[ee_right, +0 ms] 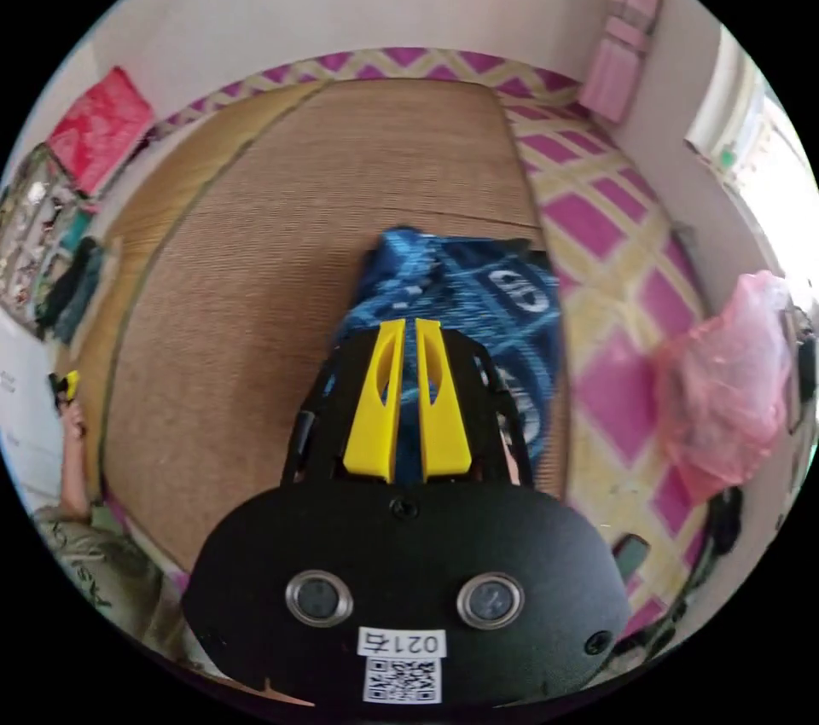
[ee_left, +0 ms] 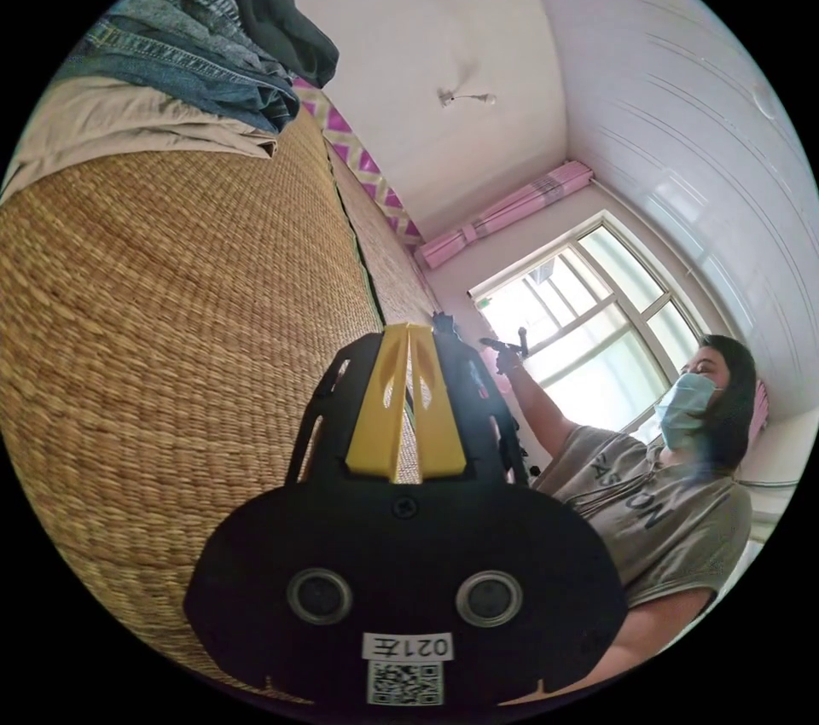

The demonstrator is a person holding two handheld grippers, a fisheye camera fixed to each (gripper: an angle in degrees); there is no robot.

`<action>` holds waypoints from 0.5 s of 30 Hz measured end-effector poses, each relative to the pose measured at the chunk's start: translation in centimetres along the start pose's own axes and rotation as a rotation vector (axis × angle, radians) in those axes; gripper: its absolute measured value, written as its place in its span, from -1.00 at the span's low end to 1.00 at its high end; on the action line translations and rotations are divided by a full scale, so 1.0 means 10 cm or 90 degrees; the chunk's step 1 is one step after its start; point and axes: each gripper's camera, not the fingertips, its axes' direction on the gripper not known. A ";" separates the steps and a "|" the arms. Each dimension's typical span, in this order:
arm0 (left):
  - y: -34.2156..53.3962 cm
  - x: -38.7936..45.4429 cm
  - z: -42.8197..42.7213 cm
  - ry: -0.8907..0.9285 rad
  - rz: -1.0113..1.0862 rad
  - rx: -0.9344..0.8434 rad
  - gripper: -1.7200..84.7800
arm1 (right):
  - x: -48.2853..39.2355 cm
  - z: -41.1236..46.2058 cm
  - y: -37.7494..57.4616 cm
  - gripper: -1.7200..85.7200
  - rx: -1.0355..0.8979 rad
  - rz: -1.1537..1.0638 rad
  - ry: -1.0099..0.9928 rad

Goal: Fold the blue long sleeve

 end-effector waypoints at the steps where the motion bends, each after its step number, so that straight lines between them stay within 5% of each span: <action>1: 0.01 -0.06 -0.01 0.000 -0.002 0.000 -0.98 | -0.28 0.02 0.17 -0.94 0.008 -0.022 -0.104; 8: 0.02 -0.51 0.10 0.028 -0.085 -0.072 -0.98 | -1.80 1.14 1.48 -0.98 -0.152 0.041 -0.872; 12: 0.21 -0.84 0.45 0.177 -0.215 -0.144 -0.98 | -2.62 1.53 1.85 -0.98 -0.263 -0.020 -0.995; 15: 0.48 -0.92 0.79 0.179 -0.305 -0.197 -0.98 | -3.05 1.77 2.02 -0.98 -0.318 -0.002 -1.012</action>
